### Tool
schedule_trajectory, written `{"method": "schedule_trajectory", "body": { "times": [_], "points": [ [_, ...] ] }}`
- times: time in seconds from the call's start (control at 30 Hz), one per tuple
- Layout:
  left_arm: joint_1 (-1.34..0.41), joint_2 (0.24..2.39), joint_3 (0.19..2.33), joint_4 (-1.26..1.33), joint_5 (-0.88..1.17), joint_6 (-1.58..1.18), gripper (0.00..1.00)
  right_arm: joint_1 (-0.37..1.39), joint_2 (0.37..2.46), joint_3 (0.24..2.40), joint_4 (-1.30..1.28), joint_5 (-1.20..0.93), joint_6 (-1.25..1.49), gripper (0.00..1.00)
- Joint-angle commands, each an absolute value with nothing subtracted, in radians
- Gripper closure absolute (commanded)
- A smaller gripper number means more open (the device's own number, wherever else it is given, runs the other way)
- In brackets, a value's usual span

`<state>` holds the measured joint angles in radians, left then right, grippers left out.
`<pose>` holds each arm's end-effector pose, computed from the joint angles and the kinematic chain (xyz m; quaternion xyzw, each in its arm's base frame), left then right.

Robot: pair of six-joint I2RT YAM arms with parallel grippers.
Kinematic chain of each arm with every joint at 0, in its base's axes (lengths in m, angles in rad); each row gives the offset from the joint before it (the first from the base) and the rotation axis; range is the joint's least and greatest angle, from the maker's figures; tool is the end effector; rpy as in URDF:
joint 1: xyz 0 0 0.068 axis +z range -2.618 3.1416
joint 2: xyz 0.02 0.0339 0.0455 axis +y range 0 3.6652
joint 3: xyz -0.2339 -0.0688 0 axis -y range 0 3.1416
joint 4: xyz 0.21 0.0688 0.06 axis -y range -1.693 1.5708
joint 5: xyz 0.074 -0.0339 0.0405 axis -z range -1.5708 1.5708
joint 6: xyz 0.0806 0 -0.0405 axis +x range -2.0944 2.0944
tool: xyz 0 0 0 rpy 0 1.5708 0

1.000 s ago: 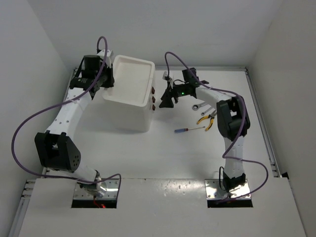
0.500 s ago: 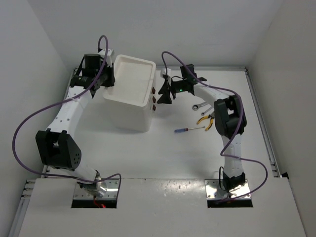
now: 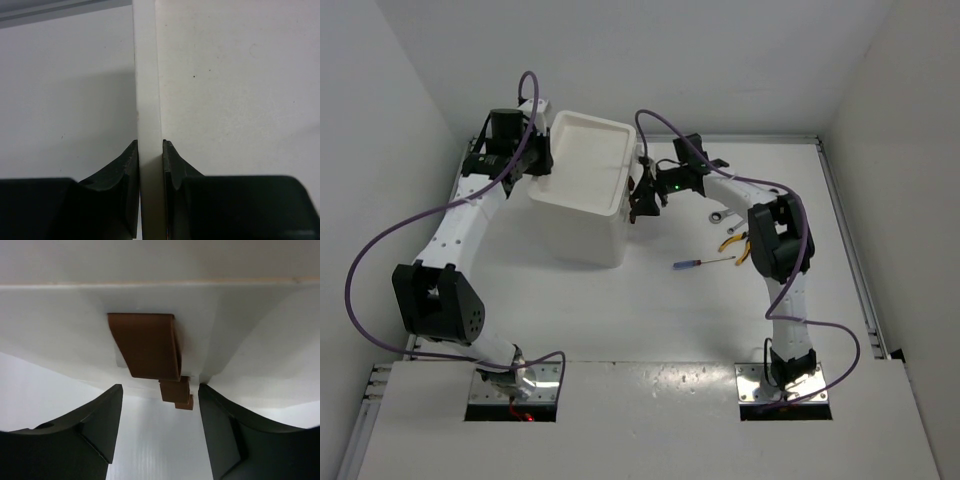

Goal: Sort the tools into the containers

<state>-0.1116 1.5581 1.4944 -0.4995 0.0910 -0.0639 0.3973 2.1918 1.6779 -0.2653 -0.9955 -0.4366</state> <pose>0.3578 -0.0475 0.3115 0.0428 0.8741 -0.0819 0.4769 0.3909 0.2374 0.1699 -0.4966 0.6667 0.4338 0.3474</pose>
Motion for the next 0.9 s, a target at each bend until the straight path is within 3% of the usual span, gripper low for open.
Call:
{"method": "schedule_trajectory", "body": {
  "times": [0.0,0.03,0.17,0.27,0.47,0.87],
  "points": [
    [-0.121,1.620,1.453,-0.615,0.178,-0.055,0.95,0.419,2.181,1.724,-0.160,-0.999,-0.401,0.41],
    [-0.121,1.620,1.453,-0.615,0.178,-0.055,0.95,0.419,2.181,1.724,-0.149,-0.990,-0.388,0.45],
    [-0.121,1.620,1.442,-0.606,0.178,-0.055,0.95,0.419,2.181,1.713,-0.065,-0.898,-0.315,0.82],
    [-0.121,1.620,1.442,-0.606,0.178,-0.055,0.95,0.419,2.181,1.704,-0.043,-0.887,-0.296,0.94],
    [-0.112,1.609,1.433,-0.597,0.178,-0.077,1.00,0.408,2.132,1.667,-0.089,-0.896,-0.347,1.00],
    [-0.112,1.582,1.411,-0.566,0.130,-0.138,1.00,0.315,1.974,1.471,-0.169,-0.905,-0.477,1.00]
  ]
}}
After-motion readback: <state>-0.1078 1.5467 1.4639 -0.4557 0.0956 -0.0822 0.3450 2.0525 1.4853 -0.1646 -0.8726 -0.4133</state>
